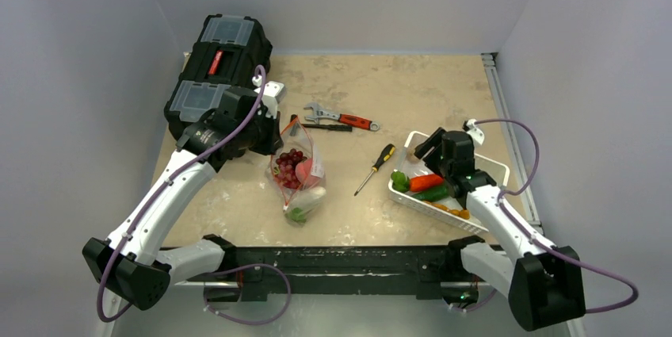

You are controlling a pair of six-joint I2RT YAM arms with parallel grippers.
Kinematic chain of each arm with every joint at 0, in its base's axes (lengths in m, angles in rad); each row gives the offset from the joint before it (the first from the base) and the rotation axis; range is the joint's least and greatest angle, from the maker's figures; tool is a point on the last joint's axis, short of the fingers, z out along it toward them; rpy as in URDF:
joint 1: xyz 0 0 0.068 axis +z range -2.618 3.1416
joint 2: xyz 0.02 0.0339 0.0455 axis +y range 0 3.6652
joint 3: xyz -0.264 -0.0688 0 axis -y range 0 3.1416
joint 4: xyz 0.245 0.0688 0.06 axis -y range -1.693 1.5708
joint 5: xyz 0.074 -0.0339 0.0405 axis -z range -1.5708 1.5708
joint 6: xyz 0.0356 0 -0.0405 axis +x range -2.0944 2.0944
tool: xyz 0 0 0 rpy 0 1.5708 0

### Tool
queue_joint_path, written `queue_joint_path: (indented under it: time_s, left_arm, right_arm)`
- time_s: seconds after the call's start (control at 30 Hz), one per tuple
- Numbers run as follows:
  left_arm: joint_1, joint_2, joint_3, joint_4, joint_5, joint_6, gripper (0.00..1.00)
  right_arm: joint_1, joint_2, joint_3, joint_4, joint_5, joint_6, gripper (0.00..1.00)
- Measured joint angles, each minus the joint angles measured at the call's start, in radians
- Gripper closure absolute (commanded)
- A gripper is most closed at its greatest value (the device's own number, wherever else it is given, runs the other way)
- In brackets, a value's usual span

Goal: Place the food in the zip-top bag and seal the zipper
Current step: Pick up the fake vegetable from the bin.

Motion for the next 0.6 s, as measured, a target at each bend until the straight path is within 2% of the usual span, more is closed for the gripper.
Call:
queue_joint_path:
  time_s: [0.2, 0.6]
  left_arm:
    - [0.0, 0.0, 0.0, 0.0, 0.0, 0.0, 1.0]
    - [0.0, 0.003, 0.0, 0.0, 0.0, 0.0, 1.0]
  right_arm:
    - [-0.048, 0.068, -0.031, 0.082, -0.088, 0.004, 0.39]
    - [-0.114, 0.191, -0.05, 0.233, -0.168, -0.001, 0.42]
